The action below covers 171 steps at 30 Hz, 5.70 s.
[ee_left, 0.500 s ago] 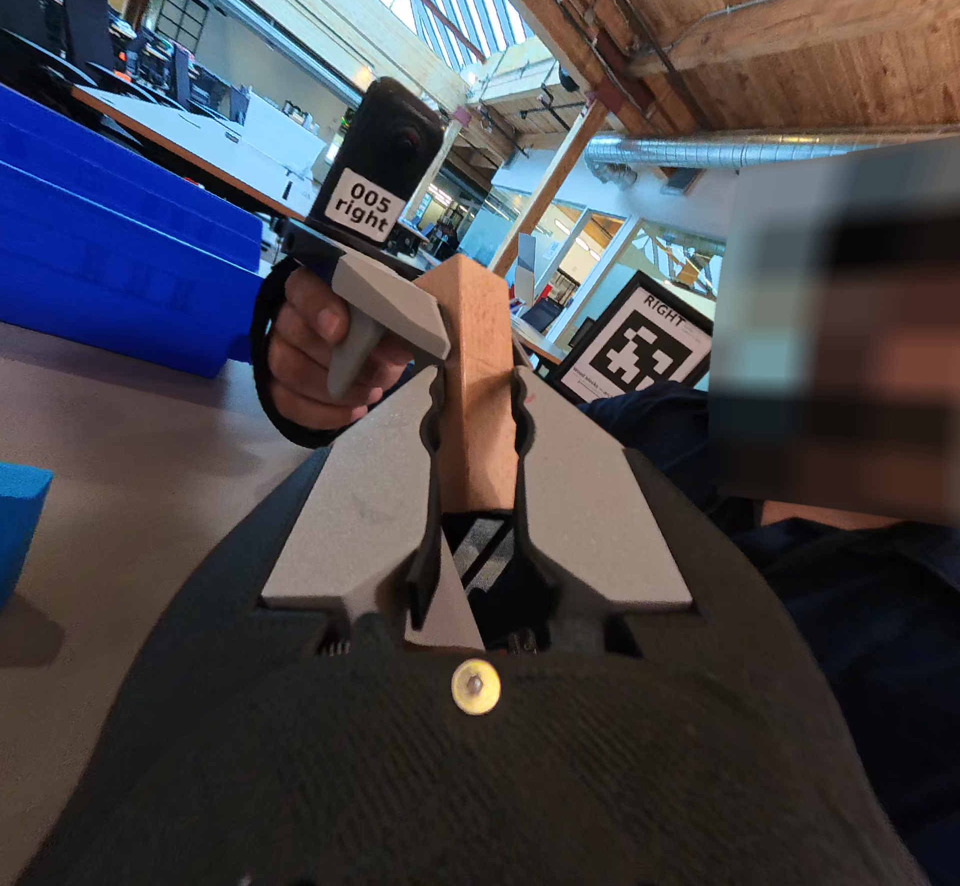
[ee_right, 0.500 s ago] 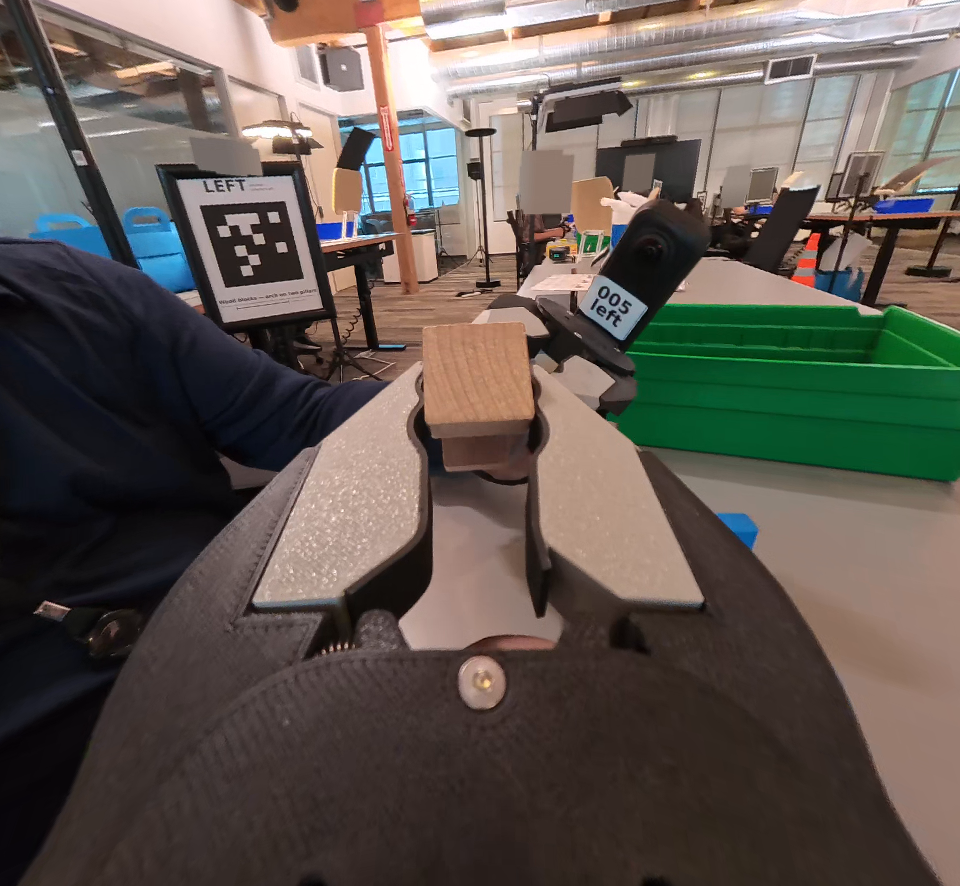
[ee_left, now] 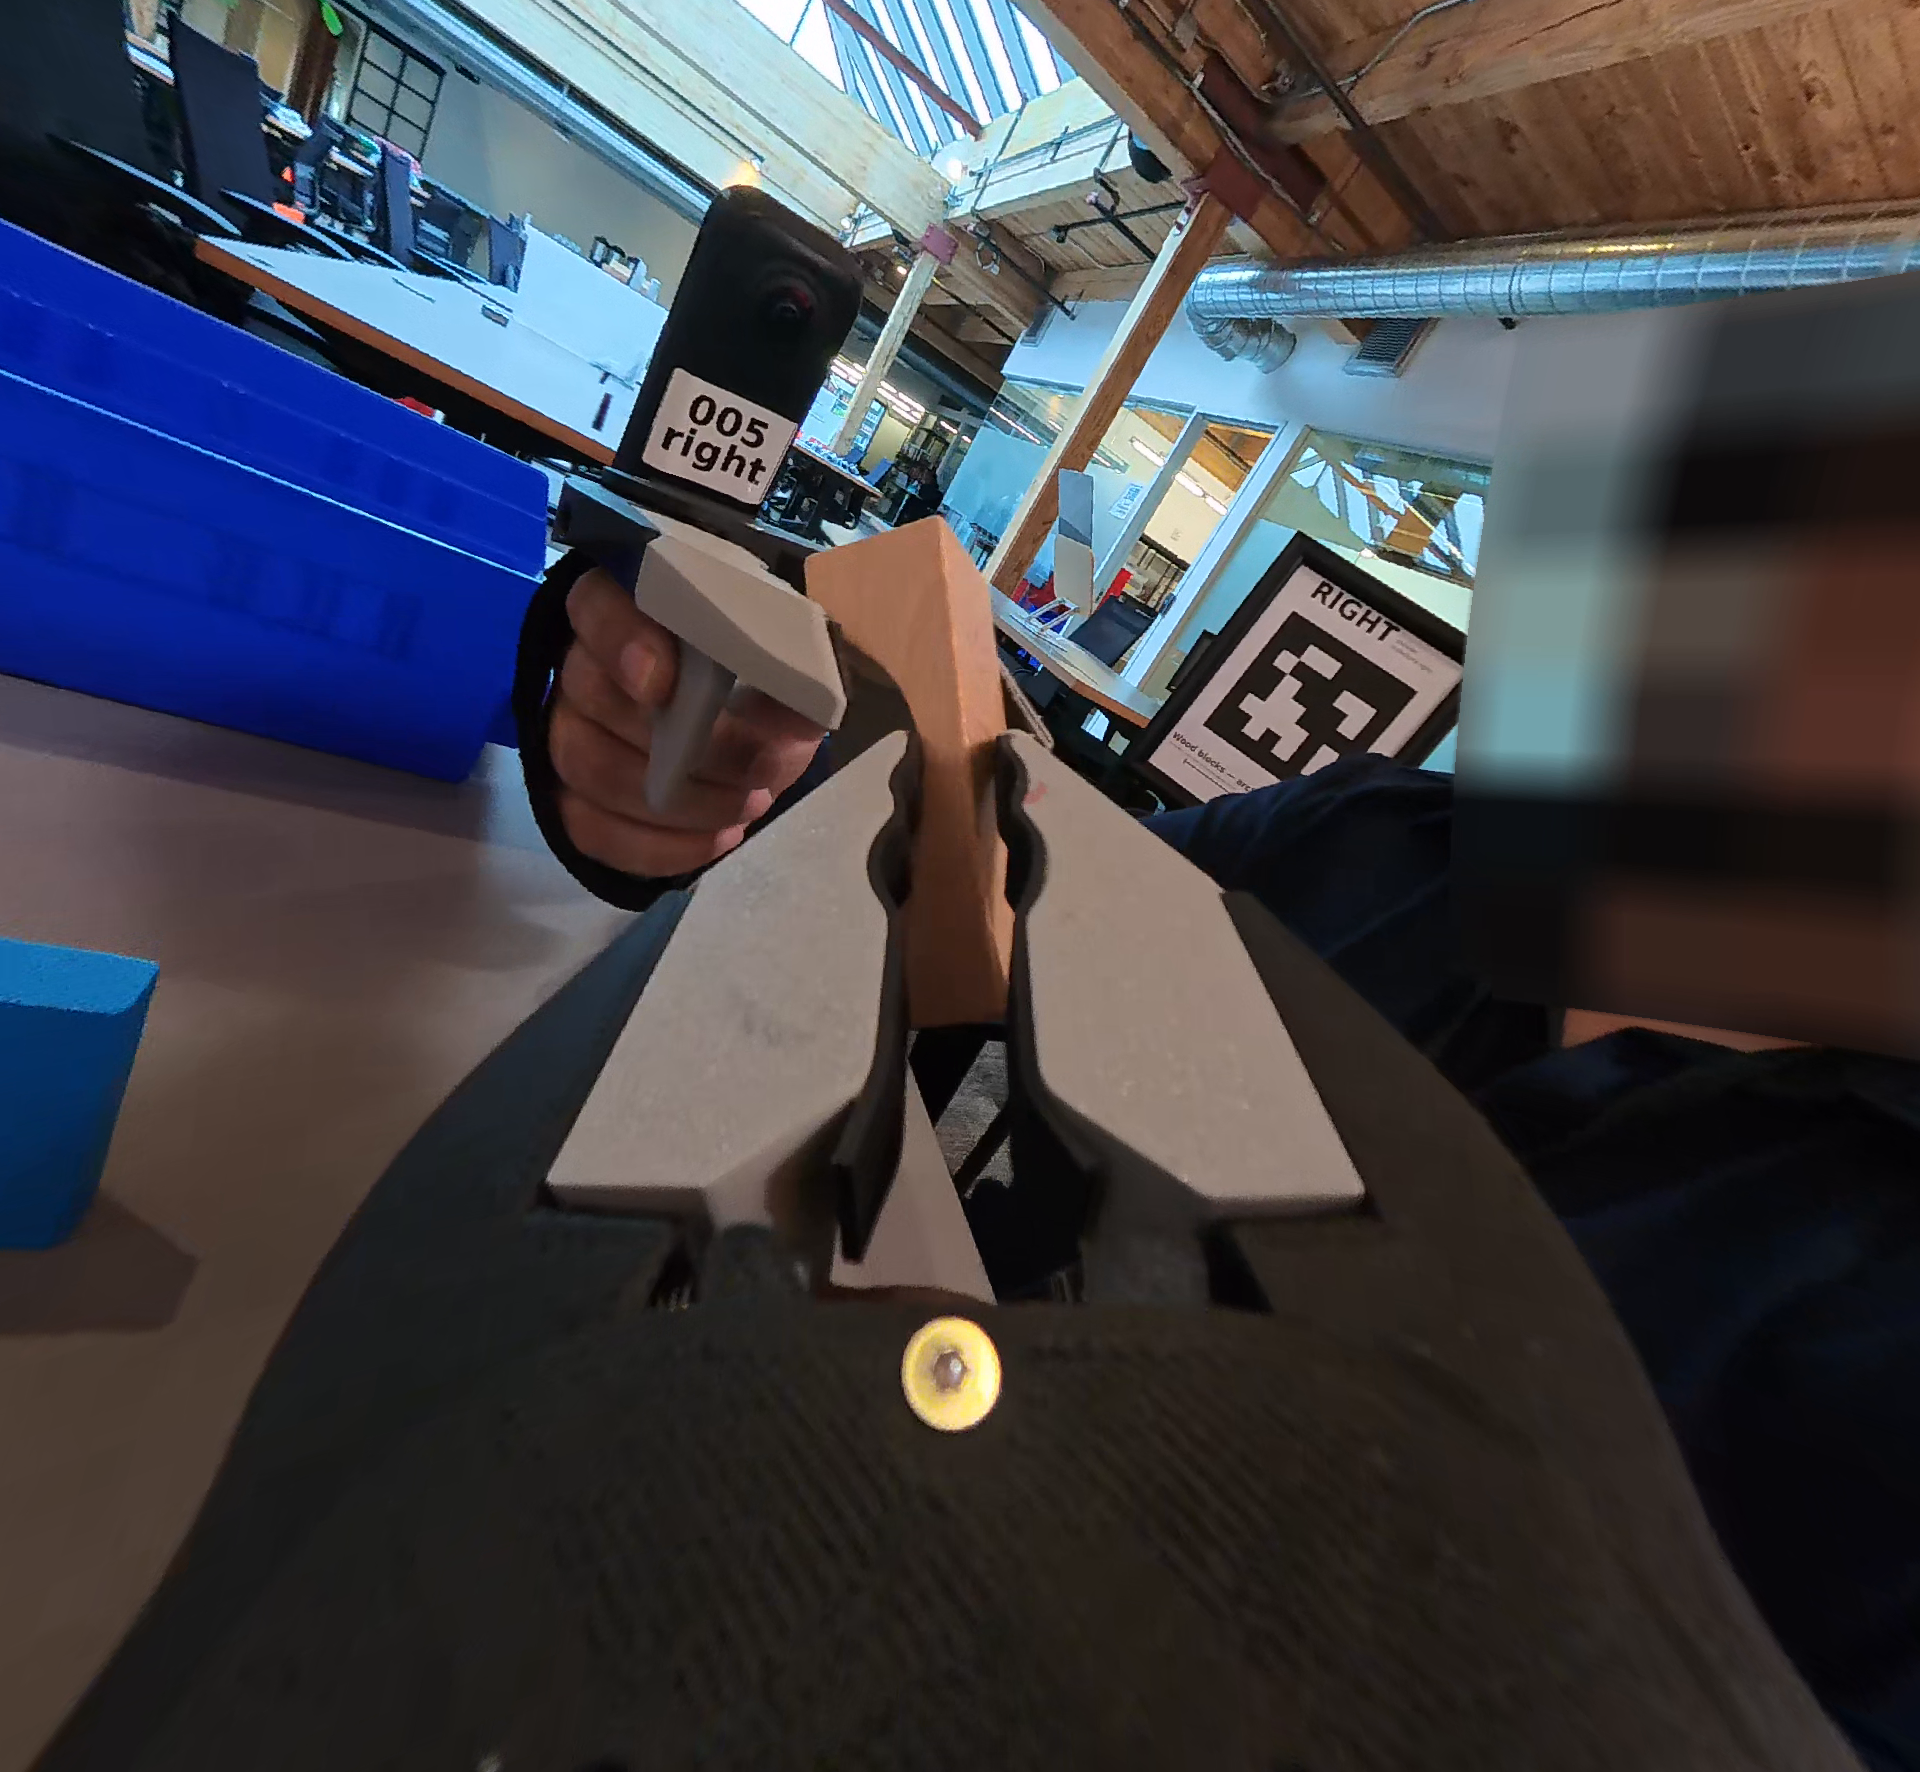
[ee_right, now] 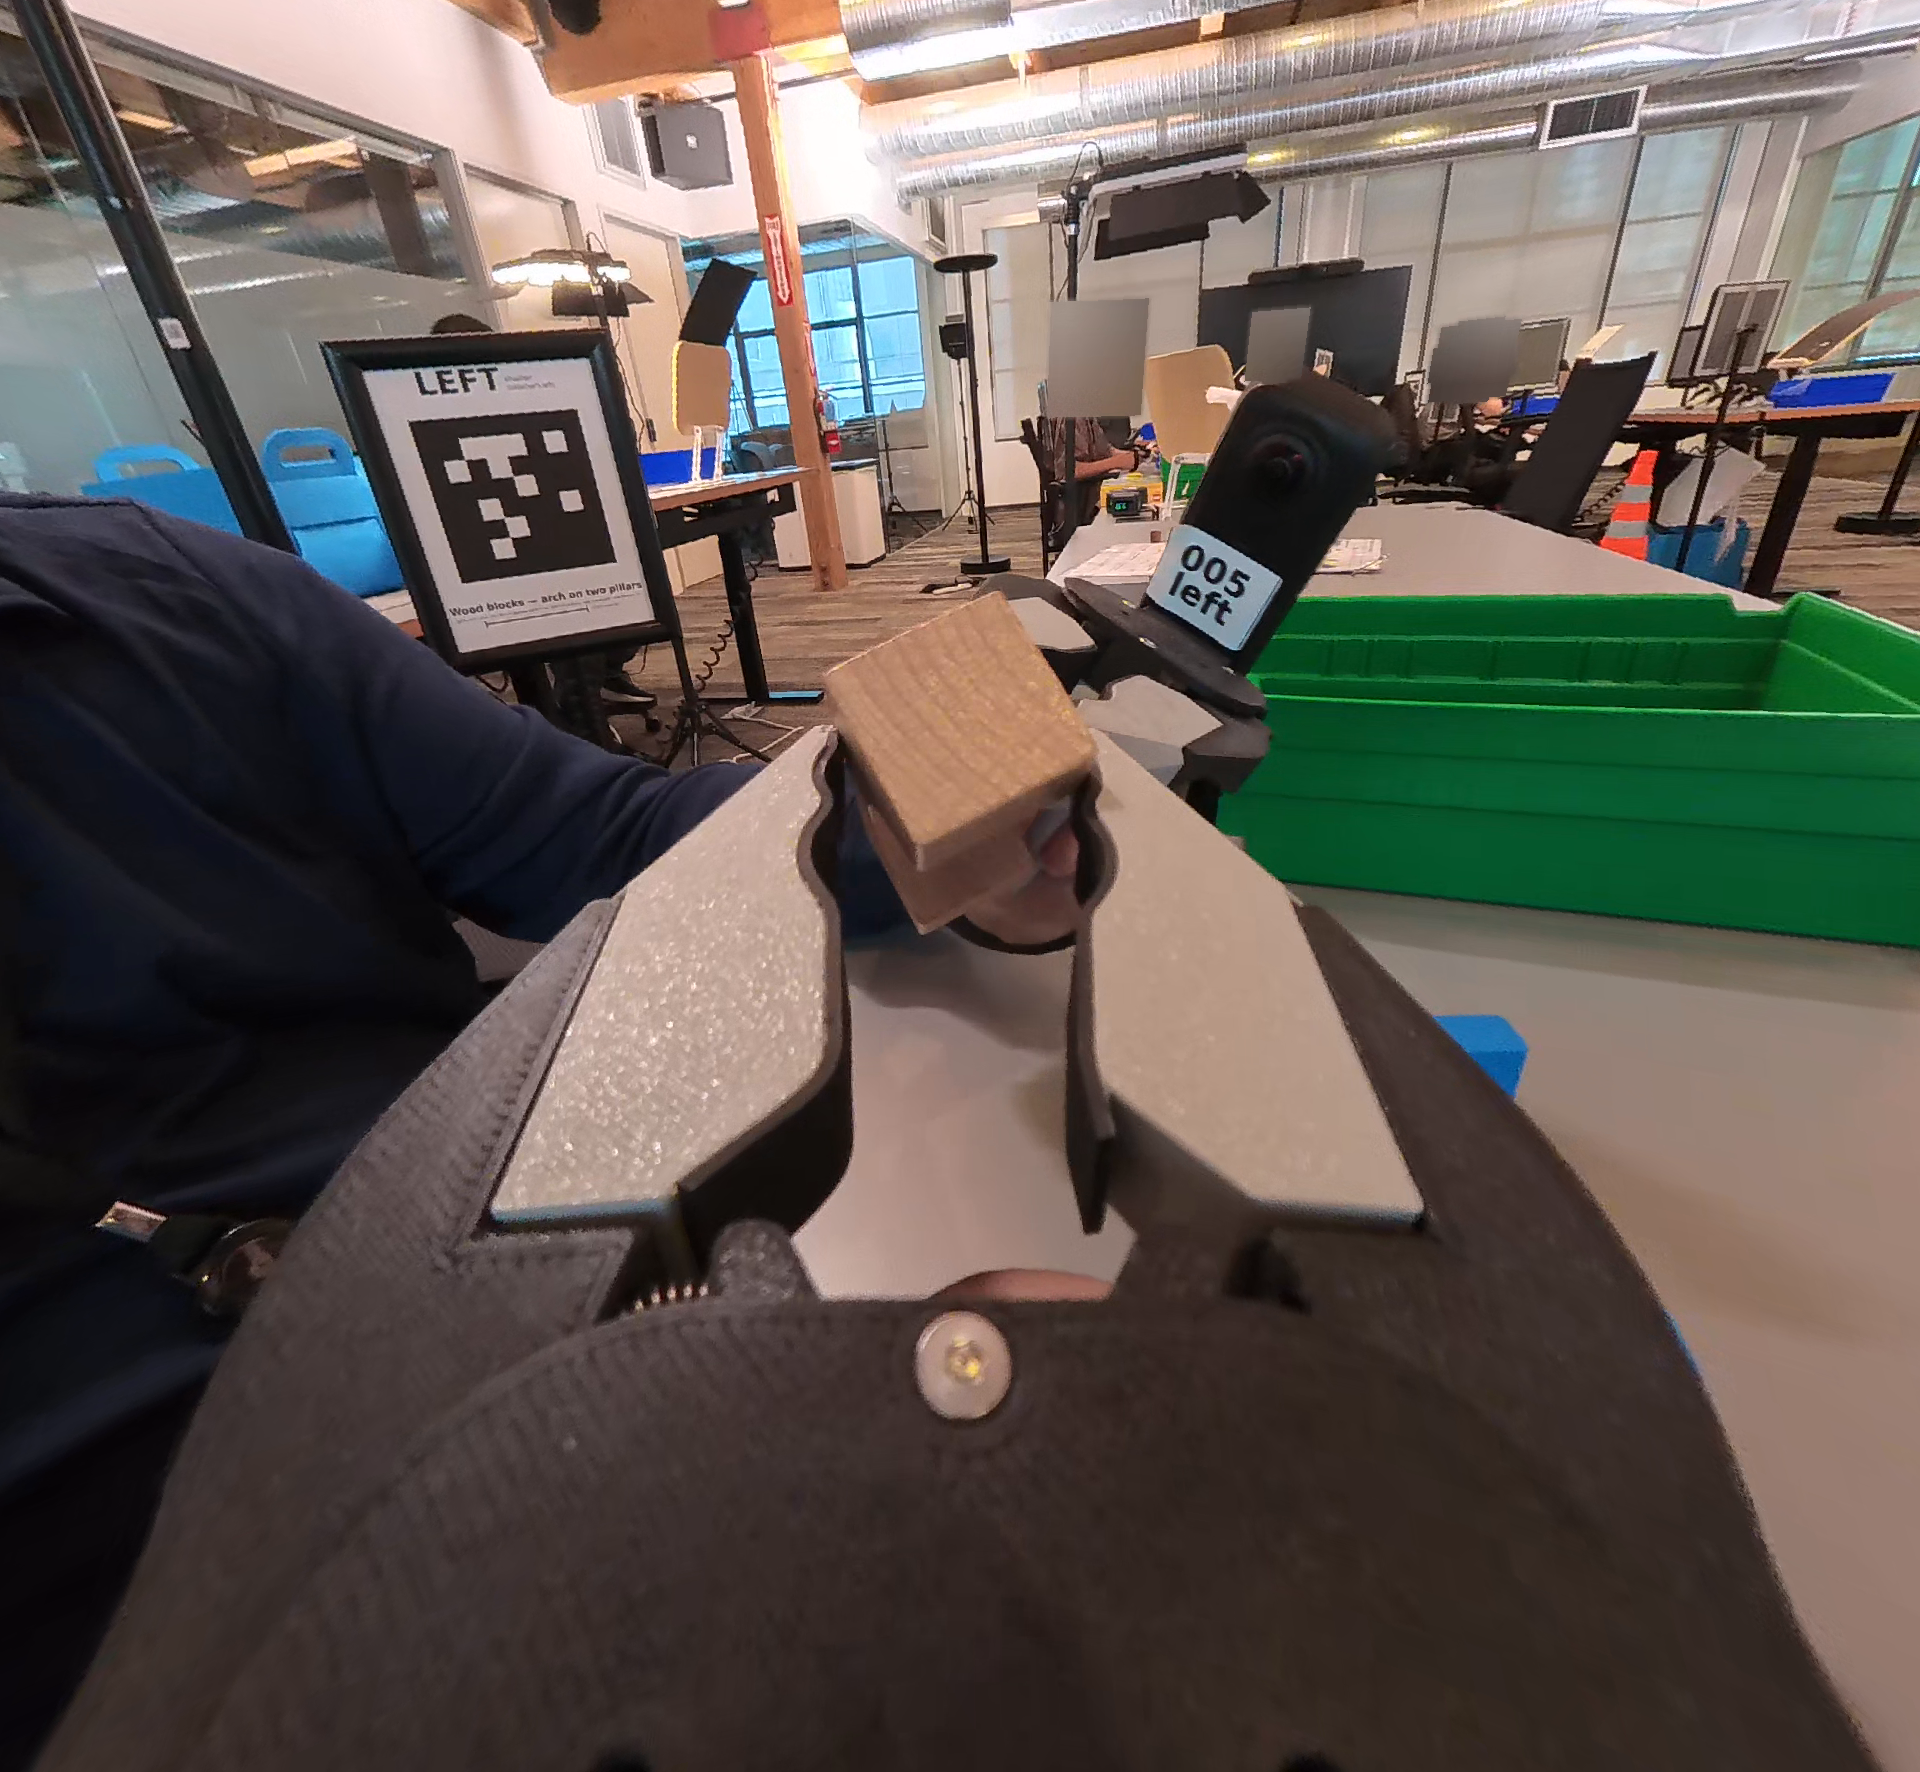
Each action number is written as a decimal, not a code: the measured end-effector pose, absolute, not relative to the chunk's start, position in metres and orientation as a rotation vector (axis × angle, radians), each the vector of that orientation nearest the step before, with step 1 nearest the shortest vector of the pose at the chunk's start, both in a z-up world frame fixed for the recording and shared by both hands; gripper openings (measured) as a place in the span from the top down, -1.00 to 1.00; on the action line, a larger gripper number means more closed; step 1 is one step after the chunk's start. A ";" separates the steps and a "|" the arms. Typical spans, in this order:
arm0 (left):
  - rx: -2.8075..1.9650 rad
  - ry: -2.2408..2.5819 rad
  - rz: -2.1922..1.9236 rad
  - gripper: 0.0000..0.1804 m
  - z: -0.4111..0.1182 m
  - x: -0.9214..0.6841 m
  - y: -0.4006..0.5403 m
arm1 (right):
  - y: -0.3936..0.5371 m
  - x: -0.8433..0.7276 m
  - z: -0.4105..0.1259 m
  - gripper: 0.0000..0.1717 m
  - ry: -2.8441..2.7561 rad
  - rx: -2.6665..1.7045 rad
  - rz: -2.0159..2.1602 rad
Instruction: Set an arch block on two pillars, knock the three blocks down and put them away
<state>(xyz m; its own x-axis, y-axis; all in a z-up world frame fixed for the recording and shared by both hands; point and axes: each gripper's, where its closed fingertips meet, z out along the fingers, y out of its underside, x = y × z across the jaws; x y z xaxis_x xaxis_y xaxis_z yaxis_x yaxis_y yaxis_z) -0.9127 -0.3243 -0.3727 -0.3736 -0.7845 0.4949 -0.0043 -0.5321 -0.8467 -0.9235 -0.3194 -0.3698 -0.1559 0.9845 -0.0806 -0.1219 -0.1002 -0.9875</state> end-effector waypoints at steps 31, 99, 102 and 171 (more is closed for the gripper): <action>-1.334 1.001 -1.970 0.77 -0.369 -0.915 -0.315 | -0.311 -0.918 -0.359 0.54 -1.066 -1.080 1.522; -1.211 0.976 -1.426 0.65 -0.362 -0.921 -0.292 | -0.291 -0.912 -0.352 0.64 -0.940 -1.094 1.391; -1.207 0.950 -1.442 0.65 -0.360 -0.926 -0.289 | -0.289 -0.916 -0.358 0.64 -0.956 -1.120 1.384; -1.309 0.970 -1.363 0.65 -0.377 -0.931 -0.274 | -0.275 -0.919 -0.395 0.64 -1.063 -1.361 1.284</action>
